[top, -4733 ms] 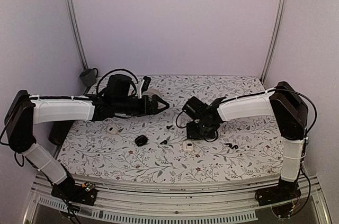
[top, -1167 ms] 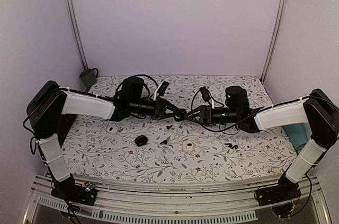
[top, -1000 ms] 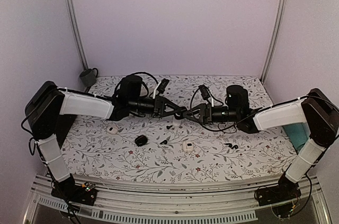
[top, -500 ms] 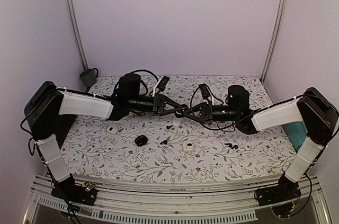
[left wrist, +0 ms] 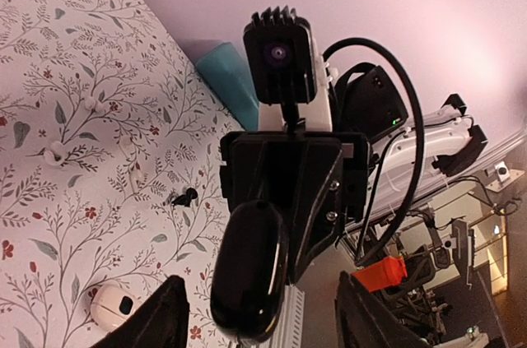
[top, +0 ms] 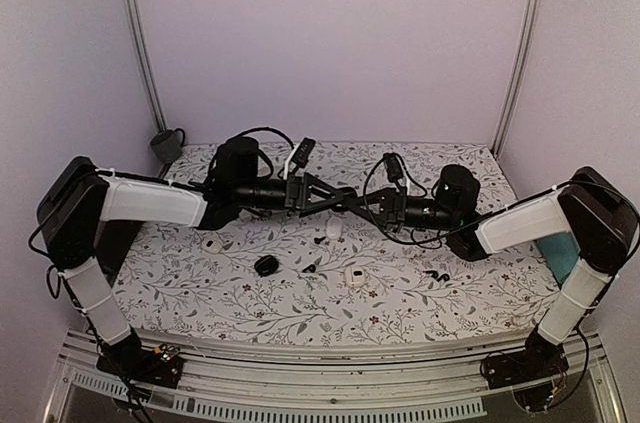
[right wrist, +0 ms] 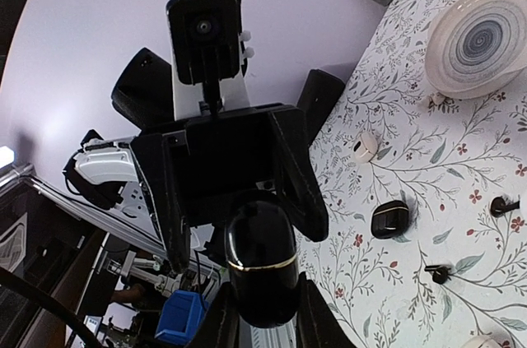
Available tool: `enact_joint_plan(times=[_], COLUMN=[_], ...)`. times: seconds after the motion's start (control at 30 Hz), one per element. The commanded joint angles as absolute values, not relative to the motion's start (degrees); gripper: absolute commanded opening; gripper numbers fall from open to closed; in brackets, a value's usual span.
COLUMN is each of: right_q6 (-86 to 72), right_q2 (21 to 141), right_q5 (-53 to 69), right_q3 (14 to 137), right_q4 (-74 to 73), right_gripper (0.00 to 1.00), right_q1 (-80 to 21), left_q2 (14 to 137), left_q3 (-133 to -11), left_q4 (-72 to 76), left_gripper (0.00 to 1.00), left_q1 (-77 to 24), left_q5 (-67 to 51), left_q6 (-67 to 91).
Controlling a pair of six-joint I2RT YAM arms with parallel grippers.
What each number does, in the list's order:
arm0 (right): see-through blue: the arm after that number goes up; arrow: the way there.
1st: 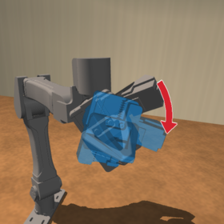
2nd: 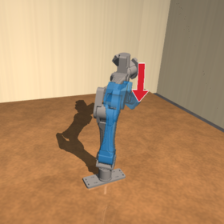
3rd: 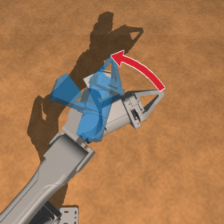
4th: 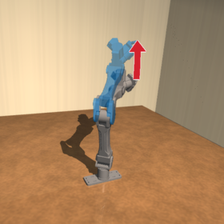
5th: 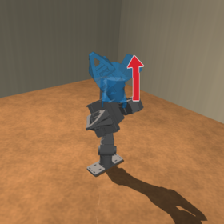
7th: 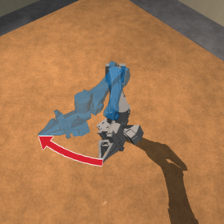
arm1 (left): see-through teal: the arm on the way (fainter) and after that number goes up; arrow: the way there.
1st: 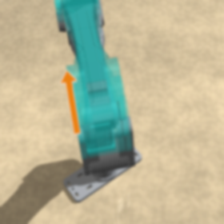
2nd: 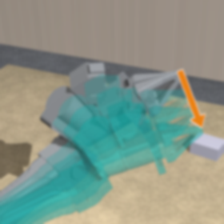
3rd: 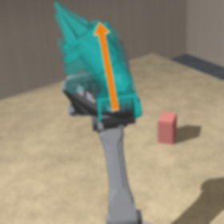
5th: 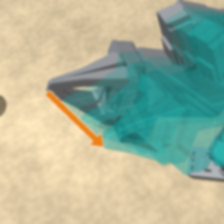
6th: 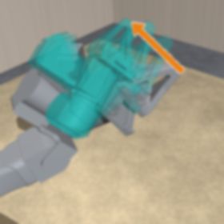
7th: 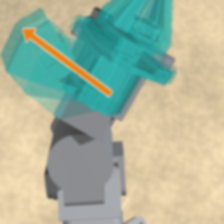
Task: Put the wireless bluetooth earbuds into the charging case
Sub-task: Pass from the left arm to the right, then pass from the right arm to the left
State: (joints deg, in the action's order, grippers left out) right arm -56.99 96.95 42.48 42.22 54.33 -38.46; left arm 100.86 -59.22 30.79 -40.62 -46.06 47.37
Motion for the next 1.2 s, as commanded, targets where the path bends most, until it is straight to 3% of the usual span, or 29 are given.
enact_joint_plan(times=[0.0,0.3,0.4,0.77,0.93,1.17], right_q6=[-61.9,-64.3,-64.4,-63.0,-62.8,-60.7], right_q2=[97.9,97.8,96.9,94.0,93.8,93.2], right_q5=[38.4,35.0,34.0,31.7,31.3,30.6], right_q3=[41.3,43.0,43.0,42.8,43.2,45.1], right_q4=[65.0,67.7,67.7,66.9,66.7,63.9], right_gripper=[0.04,0.04,0.04,0.04,0.04,0.04], right_q1=[-38.8,-40.0,-40.2,-40.2,-40.5,-41.8], left_q2=[97.0,93.0,92.5,89.7,88.1,89.7], left_q3=[-56.0,-50.2,-49.9,-52.0,-45.7,-45.7], left_q4=[37.4,47.6,47.6,33.8,47.9,52.7], left_gripper=[0.62,0.63,0.6,0.65,0.65,0.64], left_q1=[-41.2,-41.4,-41.7,-42.5,-42.0,-41.9], left_q5=[-43.0,-36.4,-34.0,-27.8,-30.0,-31.0], left_q6=[49.9,51.2,49.0,42.9,45.7,48.6])
